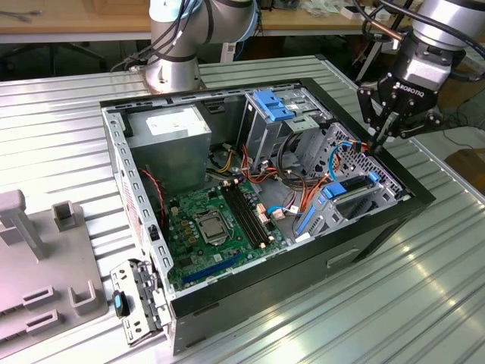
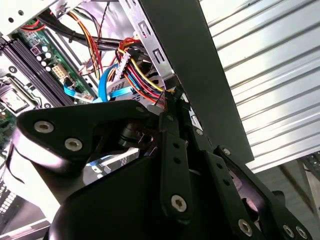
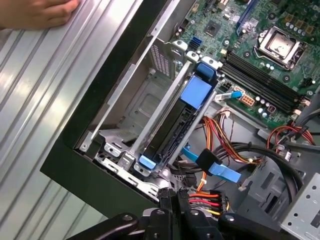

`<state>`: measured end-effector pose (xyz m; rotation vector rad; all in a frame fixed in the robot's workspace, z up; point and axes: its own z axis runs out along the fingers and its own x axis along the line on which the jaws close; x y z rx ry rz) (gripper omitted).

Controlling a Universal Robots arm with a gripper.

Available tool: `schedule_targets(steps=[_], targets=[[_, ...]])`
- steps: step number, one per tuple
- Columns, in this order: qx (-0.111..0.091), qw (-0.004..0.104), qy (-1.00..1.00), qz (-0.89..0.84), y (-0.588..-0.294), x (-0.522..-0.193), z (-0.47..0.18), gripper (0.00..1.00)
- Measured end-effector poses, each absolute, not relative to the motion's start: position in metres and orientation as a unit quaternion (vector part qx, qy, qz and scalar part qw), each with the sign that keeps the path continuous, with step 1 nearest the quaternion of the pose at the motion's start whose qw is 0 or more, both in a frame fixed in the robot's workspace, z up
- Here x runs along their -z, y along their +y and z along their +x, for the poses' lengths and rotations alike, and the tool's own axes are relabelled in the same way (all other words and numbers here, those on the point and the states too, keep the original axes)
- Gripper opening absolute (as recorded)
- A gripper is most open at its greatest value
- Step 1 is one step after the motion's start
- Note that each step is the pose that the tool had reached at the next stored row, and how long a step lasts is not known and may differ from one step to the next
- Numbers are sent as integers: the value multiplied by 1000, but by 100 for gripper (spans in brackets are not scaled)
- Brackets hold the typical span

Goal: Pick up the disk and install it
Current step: 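Insert the first disk wire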

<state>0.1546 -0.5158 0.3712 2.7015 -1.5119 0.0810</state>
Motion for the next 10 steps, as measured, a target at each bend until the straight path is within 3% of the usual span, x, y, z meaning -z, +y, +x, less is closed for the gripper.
schedule_targets(steps=[10], targets=[[-25, 24, -539, 842, -516, -371, 155, 16]])
